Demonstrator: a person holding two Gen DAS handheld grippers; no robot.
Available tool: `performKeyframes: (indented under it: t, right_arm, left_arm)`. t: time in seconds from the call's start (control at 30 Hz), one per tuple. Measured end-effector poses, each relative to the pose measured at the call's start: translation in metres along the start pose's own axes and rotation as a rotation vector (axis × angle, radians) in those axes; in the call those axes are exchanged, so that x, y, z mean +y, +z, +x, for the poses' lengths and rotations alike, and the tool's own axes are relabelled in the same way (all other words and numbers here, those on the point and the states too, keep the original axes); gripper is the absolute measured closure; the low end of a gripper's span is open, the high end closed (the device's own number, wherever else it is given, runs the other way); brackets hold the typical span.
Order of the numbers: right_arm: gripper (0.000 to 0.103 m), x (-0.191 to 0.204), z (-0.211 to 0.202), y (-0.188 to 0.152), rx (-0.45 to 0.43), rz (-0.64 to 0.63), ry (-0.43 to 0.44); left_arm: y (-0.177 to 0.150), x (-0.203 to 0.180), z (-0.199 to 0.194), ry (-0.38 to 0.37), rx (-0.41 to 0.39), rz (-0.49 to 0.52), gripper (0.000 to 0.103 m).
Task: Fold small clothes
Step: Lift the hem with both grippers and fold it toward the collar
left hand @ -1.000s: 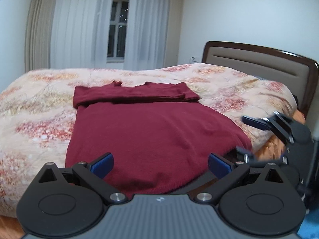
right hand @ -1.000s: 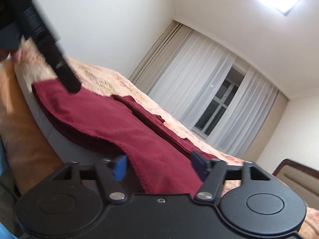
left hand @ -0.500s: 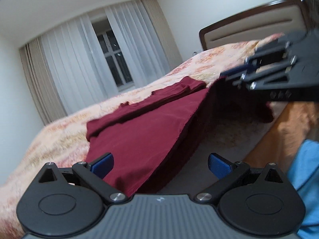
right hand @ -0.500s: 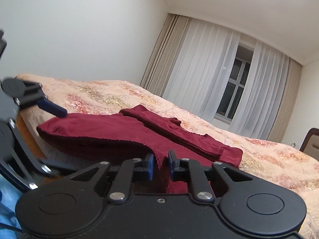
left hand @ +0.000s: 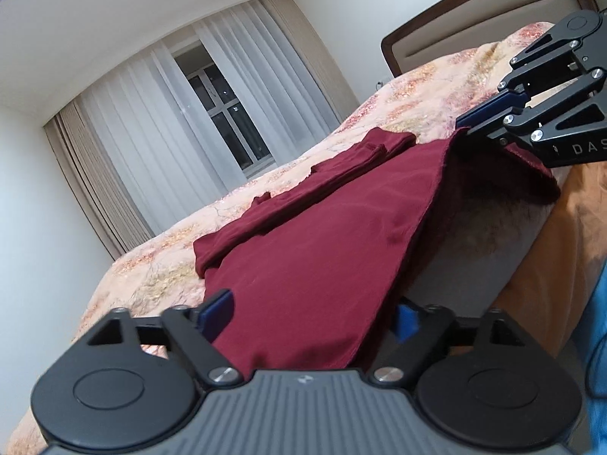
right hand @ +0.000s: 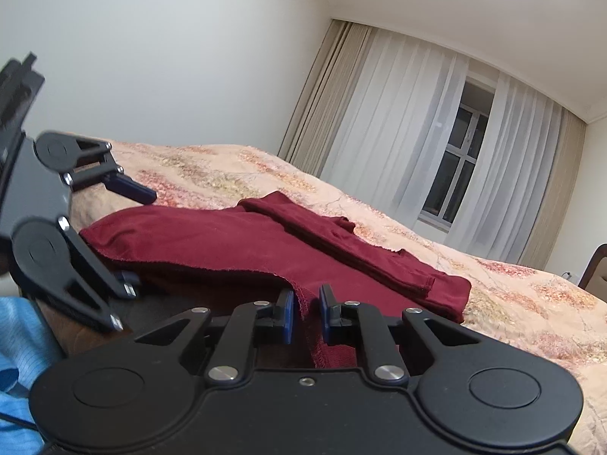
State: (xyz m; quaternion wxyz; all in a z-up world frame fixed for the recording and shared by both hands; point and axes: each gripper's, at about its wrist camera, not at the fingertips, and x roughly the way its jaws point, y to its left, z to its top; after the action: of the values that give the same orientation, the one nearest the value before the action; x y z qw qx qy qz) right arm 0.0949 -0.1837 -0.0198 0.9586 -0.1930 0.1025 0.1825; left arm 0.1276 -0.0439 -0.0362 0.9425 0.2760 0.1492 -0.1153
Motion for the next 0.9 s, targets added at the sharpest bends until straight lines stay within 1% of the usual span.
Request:
performKeyframes:
  t: [0.03,0.1,0.13,0.17,0.2,0.27,0.3,0.37,0.4,0.43,0.47,0.5,0.53,0.6,0.67,0.7,0.73,0.77,0.8,0.9]
  right_arm:
    - [0.088,0.001,0.000,-0.001,0.002,-0.001,0.002]
    - [0.088,0.002,0.001,-0.003,0.009,-0.002,0.006]
    - [0.088,0.002,0.001,-0.004,0.011,-0.003,0.007]
    - [0.088,0.003,0.002,-0.005,0.014,-0.004,0.008]
    - [0.088,0.003,0.002,-0.006,0.019,-0.006,0.009]
    - [0.084,0.005,0.003,-0.009,0.029,-0.014,0.014]
    - [0.082,0.006,0.004,-0.010,0.035,-0.018,0.018]
    - [0.072,0.009,0.005,-0.014,0.048,-0.024,0.027]
    - [0.062,0.011,0.005,-0.016,0.053,-0.028,0.028]
    - [0.048,0.013,0.006,-0.018,0.057,-0.033,0.026]
    - [0.042,0.016,0.006,-0.020,0.059,-0.041,0.019]
    - [0.032,0.019,0.007,-0.022,0.059,-0.055,0.005]
    - [0.027,0.022,0.009,-0.025,0.058,-0.074,-0.013]
    - [0.027,0.029,0.015,-0.030,0.068,-0.121,-0.047]
    - [0.028,0.034,0.020,-0.034,0.065,-0.165,-0.108]
    - [0.030,0.036,0.023,-0.036,0.062,-0.190,-0.144]
    - [0.036,0.039,0.025,-0.038,0.059,-0.213,-0.183]
    - [0.039,0.040,0.026,-0.040,0.053,-0.234,-0.221]
    - [0.044,0.040,0.026,-0.041,0.048,-0.247,-0.246]
    - [0.054,0.036,0.022,-0.042,0.030,-0.248,-0.293]
  left_arm:
    - [-0.002,0.003,-0.001,-0.009,0.011,0.001,0.031]
    - [-0.006,0.007,-0.005,-0.028,0.016,-0.003,0.050]
    - [-0.006,0.008,-0.007,-0.039,0.014,-0.005,0.055]
    - [-0.006,0.008,-0.007,-0.051,0.013,-0.004,0.068]
    - [-0.005,0.009,-0.007,-0.064,0.012,-0.005,0.076]
    - [0.001,0.008,-0.007,-0.081,0.003,-0.002,0.087]
    - [0.005,0.008,-0.006,-0.086,-0.005,0.001,0.091]
    - [0.013,0.011,-0.004,-0.085,-0.022,-0.005,0.094]
    - [0.016,0.014,-0.003,-0.090,-0.028,-0.015,0.095]
    - [0.021,0.018,-0.001,-0.095,-0.033,-0.030,0.095]
    - [0.025,0.022,0.000,-0.099,-0.037,-0.047,0.095]
    - [0.028,0.026,0.001,-0.104,-0.039,-0.065,0.096]
    - [0.031,0.030,0.002,-0.109,-0.040,-0.082,0.096]
    - [0.037,0.038,0.003,-0.119,-0.044,-0.110,0.096]
    - [0.040,0.042,0.004,-0.117,-0.048,-0.117,0.096]
    - [0.041,0.043,0.004,-0.114,-0.051,-0.111,0.096]
    - [0.041,0.043,0.003,-0.109,-0.053,-0.101,0.096]
    - [0.042,0.041,0.003,-0.104,-0.054,-0.090,0.096]
    - [0.041,0.040,0.003,-0.101,-0.053,-0.080,0.096]
    - [0.039,0.035,0.001,-0.099,-0.048,-0.056,0.097]
